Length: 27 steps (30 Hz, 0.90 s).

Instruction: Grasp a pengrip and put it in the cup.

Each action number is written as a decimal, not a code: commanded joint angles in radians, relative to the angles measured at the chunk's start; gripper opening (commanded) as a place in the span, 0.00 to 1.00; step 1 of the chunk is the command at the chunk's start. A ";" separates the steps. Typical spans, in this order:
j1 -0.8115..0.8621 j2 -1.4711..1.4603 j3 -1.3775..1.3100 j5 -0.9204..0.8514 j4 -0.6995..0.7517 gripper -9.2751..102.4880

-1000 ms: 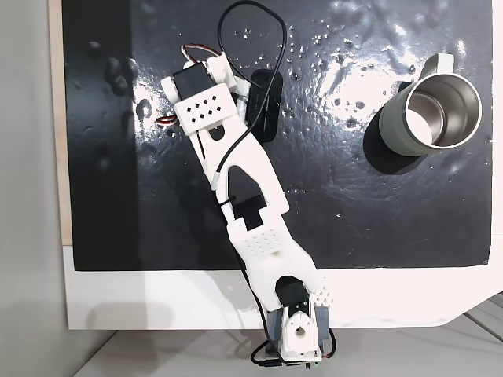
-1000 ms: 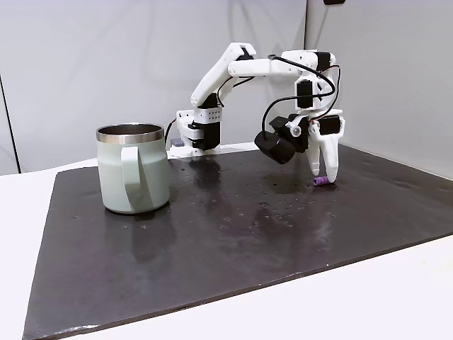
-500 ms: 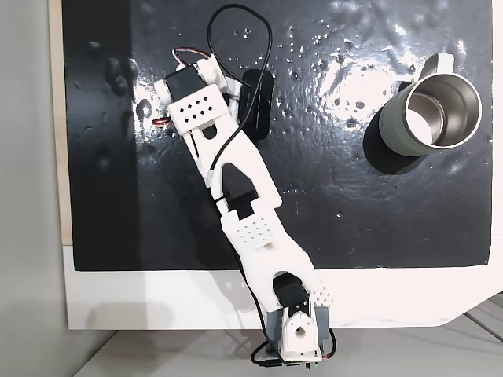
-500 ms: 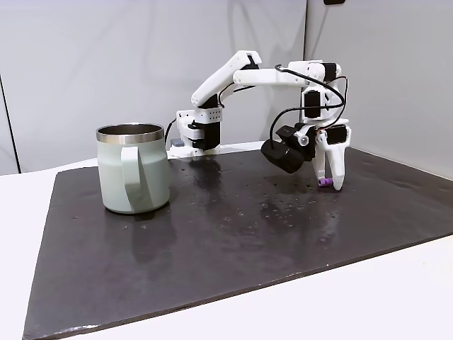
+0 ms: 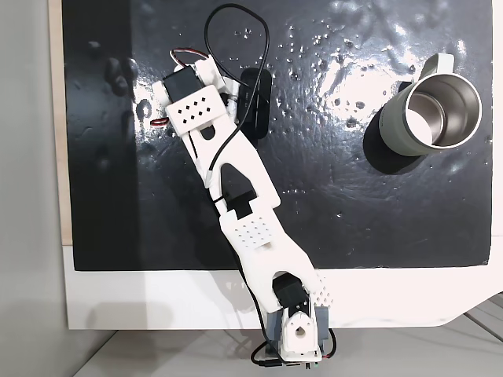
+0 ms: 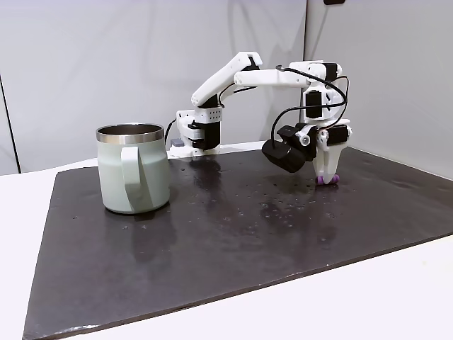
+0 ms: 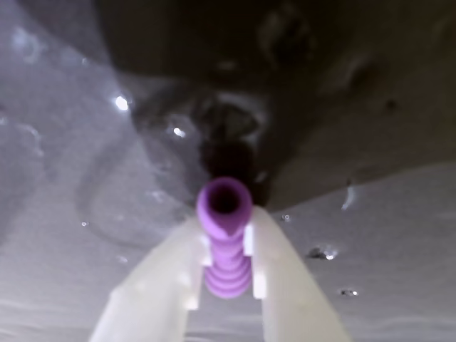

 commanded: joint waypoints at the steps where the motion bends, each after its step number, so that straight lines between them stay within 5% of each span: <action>1: -0.006 0.067 -0.028 -0.017 0.032 0.08; 14: 0.037 0.359 -0.247 -0.153 0.176 0.08; 27: 0.167 0.675 -0.041 -0.244 0.184 0.08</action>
